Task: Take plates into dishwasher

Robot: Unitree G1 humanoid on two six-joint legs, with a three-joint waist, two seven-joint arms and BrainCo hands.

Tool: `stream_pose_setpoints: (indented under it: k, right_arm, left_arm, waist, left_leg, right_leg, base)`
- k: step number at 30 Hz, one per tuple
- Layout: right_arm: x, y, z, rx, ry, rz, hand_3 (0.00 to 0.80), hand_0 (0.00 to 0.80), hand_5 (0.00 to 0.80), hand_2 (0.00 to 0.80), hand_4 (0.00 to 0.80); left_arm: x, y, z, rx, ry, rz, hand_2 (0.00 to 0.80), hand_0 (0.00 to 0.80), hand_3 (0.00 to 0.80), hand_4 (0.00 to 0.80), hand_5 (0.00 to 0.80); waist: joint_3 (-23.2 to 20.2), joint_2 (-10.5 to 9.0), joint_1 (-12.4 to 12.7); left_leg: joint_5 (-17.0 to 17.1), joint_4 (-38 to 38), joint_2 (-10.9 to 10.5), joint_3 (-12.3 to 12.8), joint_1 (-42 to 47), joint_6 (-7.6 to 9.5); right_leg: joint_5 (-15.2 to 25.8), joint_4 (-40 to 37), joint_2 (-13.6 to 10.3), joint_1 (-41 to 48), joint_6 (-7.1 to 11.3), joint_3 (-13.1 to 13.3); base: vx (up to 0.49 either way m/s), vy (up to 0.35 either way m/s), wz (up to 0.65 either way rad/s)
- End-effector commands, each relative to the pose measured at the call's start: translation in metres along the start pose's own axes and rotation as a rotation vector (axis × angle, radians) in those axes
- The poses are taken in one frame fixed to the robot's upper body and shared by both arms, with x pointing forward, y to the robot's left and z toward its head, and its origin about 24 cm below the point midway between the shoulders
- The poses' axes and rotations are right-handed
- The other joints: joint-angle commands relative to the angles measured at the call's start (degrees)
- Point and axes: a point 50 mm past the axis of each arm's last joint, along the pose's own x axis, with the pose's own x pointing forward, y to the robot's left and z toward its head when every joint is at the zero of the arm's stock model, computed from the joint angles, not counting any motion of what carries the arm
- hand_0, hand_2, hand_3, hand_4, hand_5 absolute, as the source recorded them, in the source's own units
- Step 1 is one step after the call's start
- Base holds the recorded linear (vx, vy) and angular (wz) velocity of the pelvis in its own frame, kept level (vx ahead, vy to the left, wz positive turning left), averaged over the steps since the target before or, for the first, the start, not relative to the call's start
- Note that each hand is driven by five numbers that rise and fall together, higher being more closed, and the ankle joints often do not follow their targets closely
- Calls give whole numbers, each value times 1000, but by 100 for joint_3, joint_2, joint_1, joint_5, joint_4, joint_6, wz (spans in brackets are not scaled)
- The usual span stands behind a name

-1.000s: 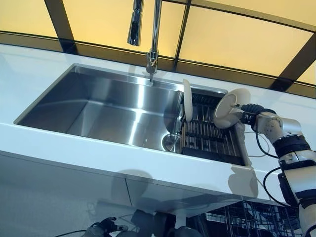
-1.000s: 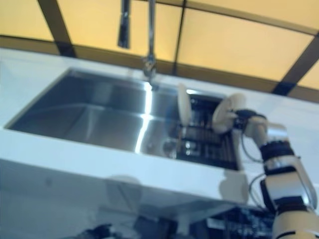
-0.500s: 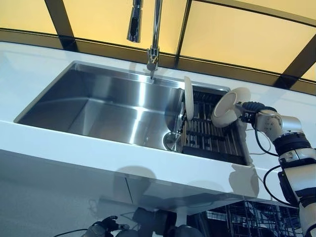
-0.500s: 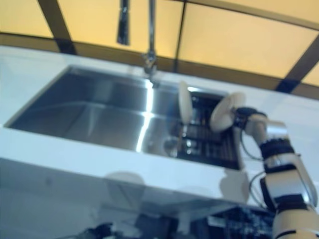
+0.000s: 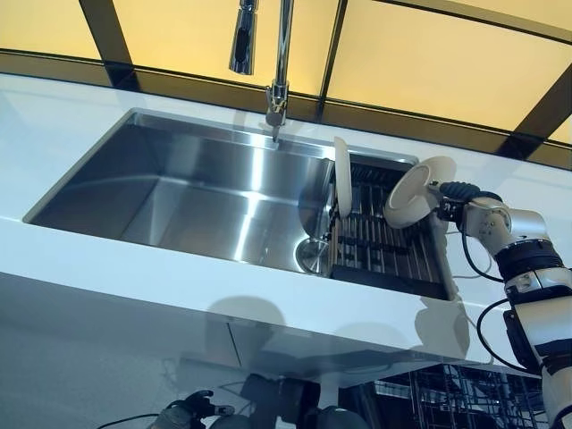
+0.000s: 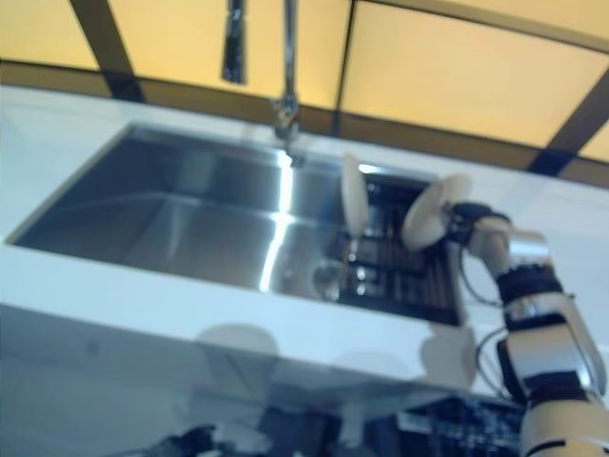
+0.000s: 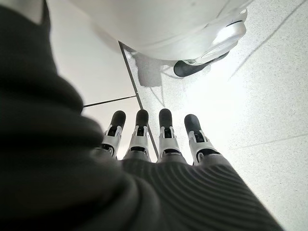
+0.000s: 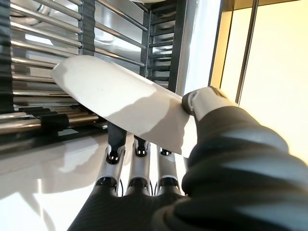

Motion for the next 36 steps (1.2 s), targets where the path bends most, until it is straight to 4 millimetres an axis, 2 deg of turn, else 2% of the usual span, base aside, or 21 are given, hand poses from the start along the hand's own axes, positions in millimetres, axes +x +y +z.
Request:
stream_pose_setpoints:
  k: [1,5,8,9,20,24,30,36]
  right_arm:
    - [-6,-5,38,-56,-116,-29,800,800,800,800,800]
    - [-9,-11,51,-149,-201,-87,800,800,800,800,800]
    - [-17,-14,69,-214,-295,-136,800,800,800,800,800]
    - [-22,-12,79,-207,-348,-145,800,800,800,800,800]
    - [-62,13,121,-189,-751,-263,800,800,800,800,800]
    - [-77,20,126,-193,-885,-306,800,800,800,800,800]
    - [-96,27,128,-106,-1076,-366,800,800,800,800,800]
    - [-127,31,134,-33,-1351,-472,800,800,800,800,800]
  left_arm:
    - [0,-6,3,24,-8,-15,0,0,0,0,0]
    - [0,-5,3,26,-7,-16,0,0,0,0,0]
    - [0,-6,2,32,-3,-15,0,0,0,0,0]
    - [0,-6,1,36,-3,-14,0,0,0,0,0]
    - [-1,-8,-4,28,6,-16,0,0,0,0,0]
    - [-1,-11,-7,28,16,-25,0,0,0,0,0]
    - [-2,-17,-13,36,27,-39,0,0,0,0,0]
    - [-2,-25,-17,45,31,-56,0,0,0,0,0]
  waist:
    - [133,153,166]
    - [118,143,154]
    - [107,117,143]
    - [99,109,133]
    - [-31,173,41]
    - [-79,218,25]
    - [-154,278,40]
    - [-271,327,62]
  left_leg:
    - [57,-1106,-219,350,645,398]
    - [46,-1086,-224,345,640,402]
    - [39,-1068,-220,342,652,407]
    - [32,-1049,-220,342,656,410]
    - [14,-1044,-290,341,713,454]
    - [23,-1070,-321,331,738,474]
    - [21,-1122,-359,315,787,488]
    - [1,-1156,-413,295,826,498]
  right_leg:
    - [-433,494,144,-429,253,22]
    - [-441,503,142,-414,261,36]
    - [-444,513,142,-386,272,51]
    - [-444,516,134,-364,276,54]
    - [-431,465,128,-227,266,118]
    - [-410,405,125,-173,274,131]
    - [-381,289,127,-93,290,111]
    - [-337,72,144,38,326,88]
  base:
    - [0,0,0]
    - [0,0,0]
    - [-12,4,0]
    - [-39,17,0]
    - [-40,15,-2]
    - [-36,11,-7]
    - [-17,1,-3]
    - [-2,0,-1]
